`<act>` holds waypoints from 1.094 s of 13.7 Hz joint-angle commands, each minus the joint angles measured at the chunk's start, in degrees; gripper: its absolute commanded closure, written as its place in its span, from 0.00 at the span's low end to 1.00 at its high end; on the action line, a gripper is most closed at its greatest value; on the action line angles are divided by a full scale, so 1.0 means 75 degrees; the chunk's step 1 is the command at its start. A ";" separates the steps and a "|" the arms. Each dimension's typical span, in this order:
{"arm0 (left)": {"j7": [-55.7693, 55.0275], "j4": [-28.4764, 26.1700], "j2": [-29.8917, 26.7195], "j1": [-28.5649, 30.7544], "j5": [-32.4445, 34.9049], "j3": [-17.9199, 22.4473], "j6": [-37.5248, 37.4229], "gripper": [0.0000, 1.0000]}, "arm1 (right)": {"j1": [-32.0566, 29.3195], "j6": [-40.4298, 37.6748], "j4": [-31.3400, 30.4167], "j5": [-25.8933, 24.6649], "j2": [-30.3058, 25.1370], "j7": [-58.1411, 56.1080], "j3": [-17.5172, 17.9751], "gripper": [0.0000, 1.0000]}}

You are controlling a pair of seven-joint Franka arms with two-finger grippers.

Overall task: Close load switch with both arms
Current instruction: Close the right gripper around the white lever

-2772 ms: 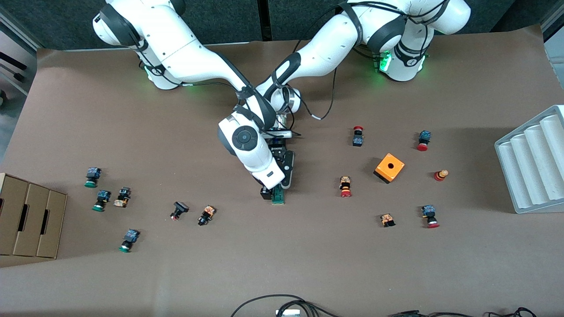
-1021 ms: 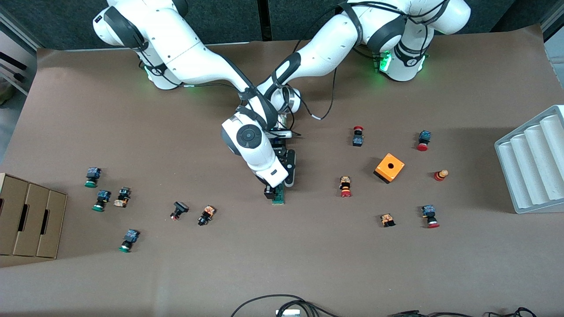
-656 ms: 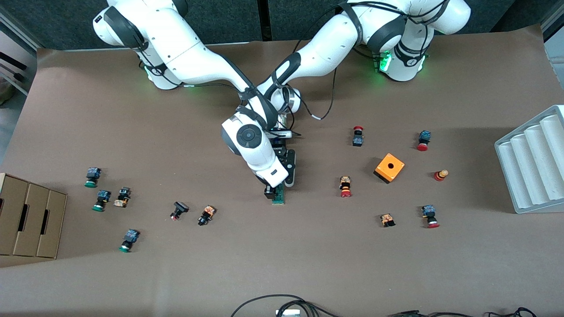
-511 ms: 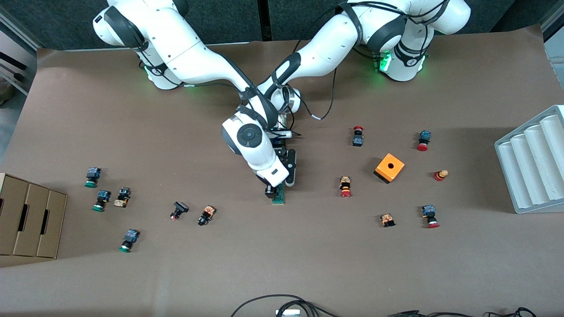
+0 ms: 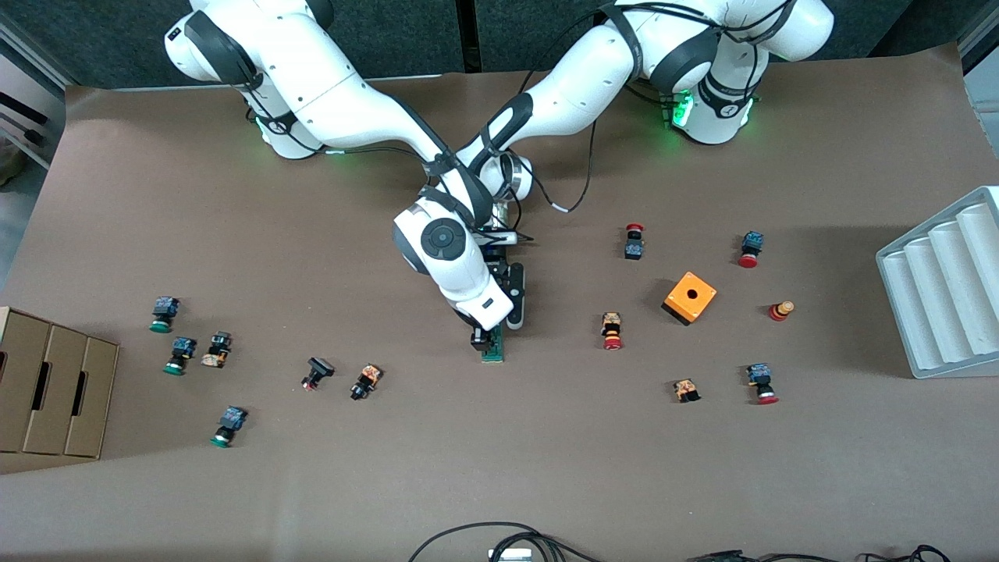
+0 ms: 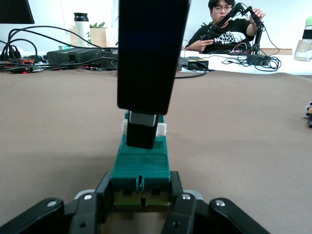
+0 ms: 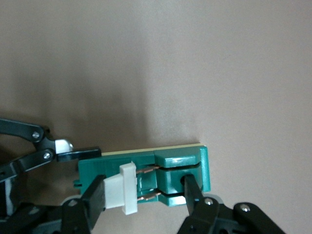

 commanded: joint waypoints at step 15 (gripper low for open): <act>-0.0124 0.0201 0.0296 -0.0062 0.0102 0.0047 0.0107 0.57 | -0.0120 0.0024 0.0038 -0.0202 -0.0213 -0.0207 -0.0040 0.31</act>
